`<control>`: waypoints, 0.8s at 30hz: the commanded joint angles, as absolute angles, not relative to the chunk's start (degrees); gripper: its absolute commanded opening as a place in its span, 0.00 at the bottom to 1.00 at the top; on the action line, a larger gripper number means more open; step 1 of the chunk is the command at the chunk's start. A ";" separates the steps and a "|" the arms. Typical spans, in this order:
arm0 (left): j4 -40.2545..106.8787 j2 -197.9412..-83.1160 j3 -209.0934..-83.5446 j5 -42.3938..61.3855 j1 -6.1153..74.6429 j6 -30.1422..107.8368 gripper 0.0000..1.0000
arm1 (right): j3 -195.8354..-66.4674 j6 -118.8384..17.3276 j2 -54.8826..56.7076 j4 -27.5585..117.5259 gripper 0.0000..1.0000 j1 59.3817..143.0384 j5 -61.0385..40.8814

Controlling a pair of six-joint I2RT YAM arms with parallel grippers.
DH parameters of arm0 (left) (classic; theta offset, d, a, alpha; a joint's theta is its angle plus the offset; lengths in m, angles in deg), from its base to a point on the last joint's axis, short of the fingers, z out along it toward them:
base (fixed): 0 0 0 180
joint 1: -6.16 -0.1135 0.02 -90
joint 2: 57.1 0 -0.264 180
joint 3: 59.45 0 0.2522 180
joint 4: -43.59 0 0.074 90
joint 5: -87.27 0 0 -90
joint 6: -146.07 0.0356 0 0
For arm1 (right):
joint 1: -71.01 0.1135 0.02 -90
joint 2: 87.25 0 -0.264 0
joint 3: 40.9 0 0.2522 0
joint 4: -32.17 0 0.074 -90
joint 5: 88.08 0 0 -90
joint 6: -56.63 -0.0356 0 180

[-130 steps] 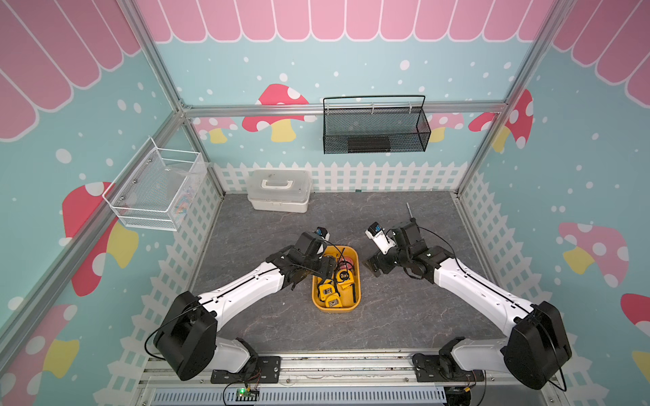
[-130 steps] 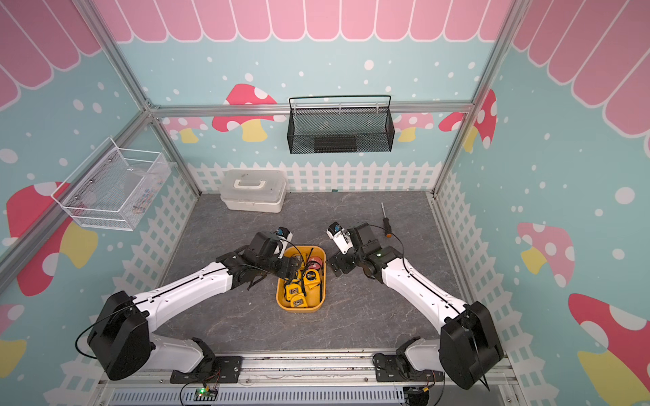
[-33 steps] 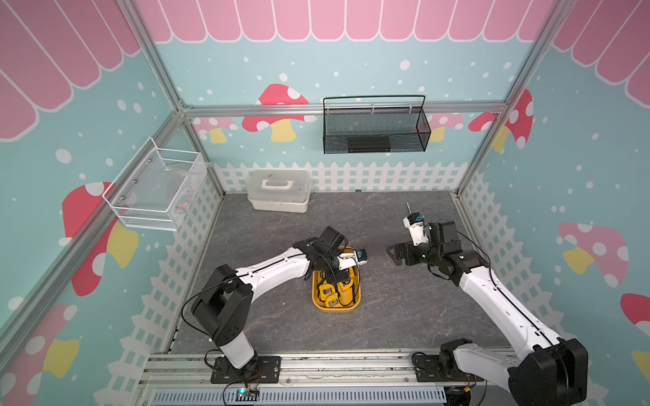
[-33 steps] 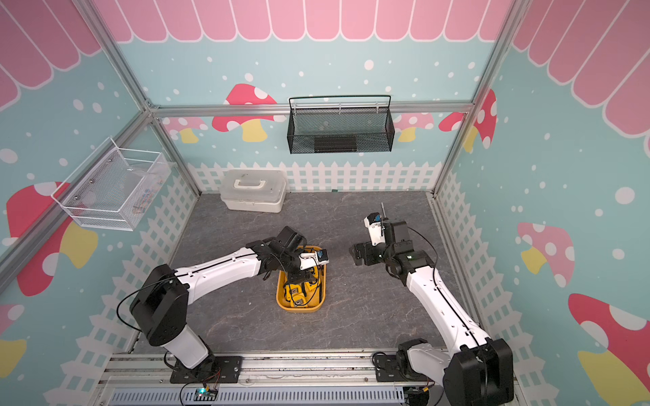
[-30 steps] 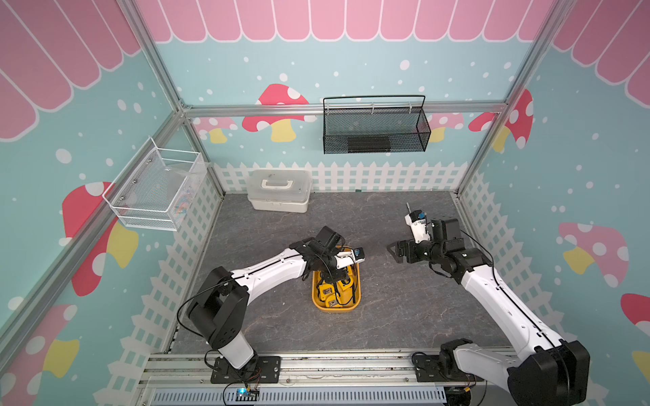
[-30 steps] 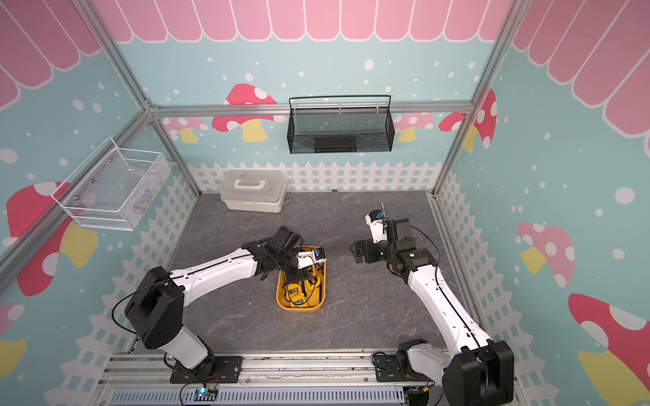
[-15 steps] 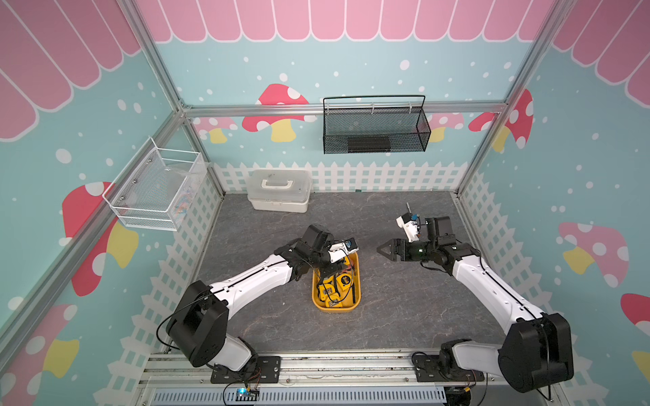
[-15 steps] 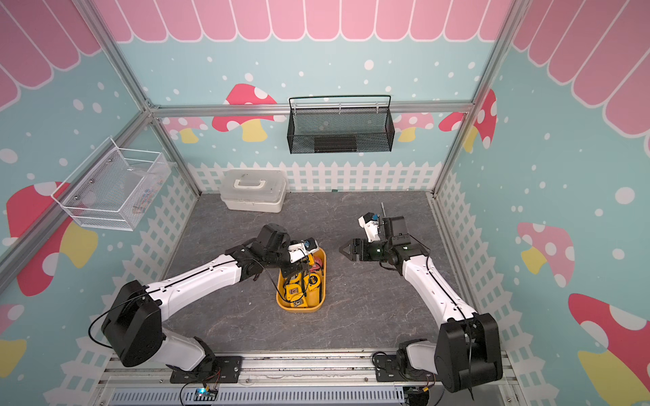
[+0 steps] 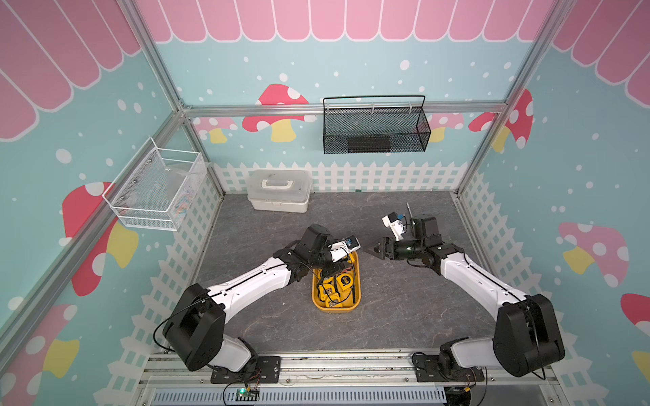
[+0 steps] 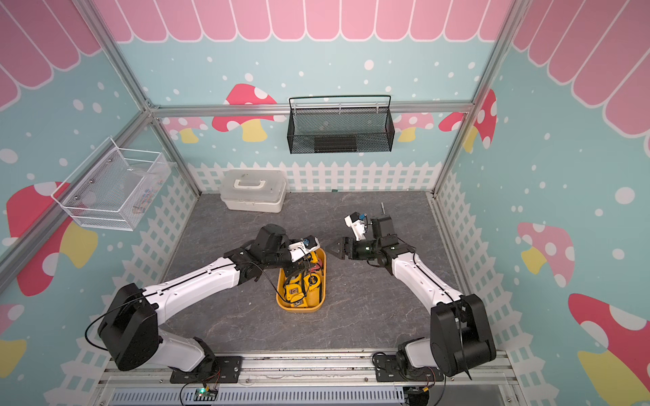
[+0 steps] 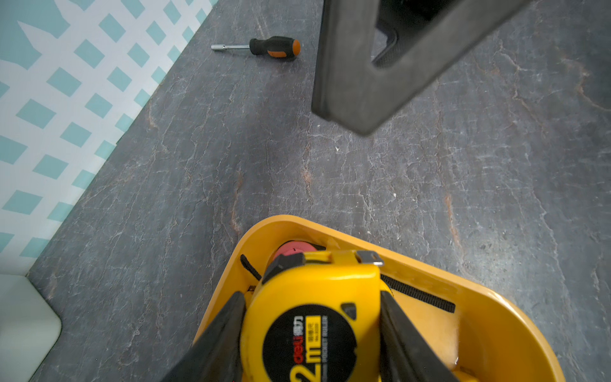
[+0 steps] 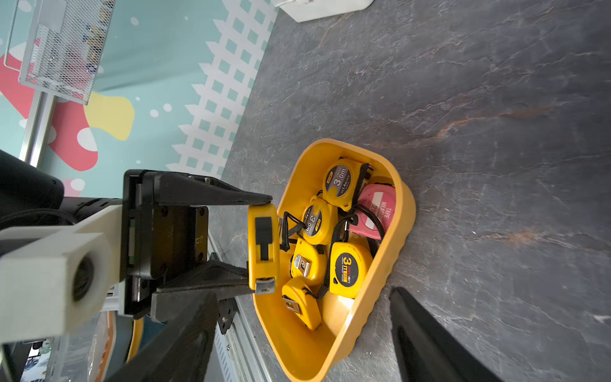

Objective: Take the tape measure out of the storage box
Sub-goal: Place the tape measure at the center of the board.

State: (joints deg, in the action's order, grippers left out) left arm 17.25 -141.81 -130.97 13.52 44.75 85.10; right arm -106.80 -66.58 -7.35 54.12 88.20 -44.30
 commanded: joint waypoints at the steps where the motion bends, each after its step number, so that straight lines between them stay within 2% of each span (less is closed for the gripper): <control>1: 20.44 -140.51 -130.70 15.76 45.41 83.42 0.49 | -106.65 -68.33 -5.74 50.63 0.80 89.58 -45.60; 24: 23.81 -141.55 -130.82 17.86 46.08 81.75 0.50 | -107.48 -73.09 -0.44 42.63 0.61 94.12 -48.34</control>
State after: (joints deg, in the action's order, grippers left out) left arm 21.78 -141.81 -130.71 16.38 45.74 82.39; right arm -106.80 -72.66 -0.95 44.39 93.62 -47.31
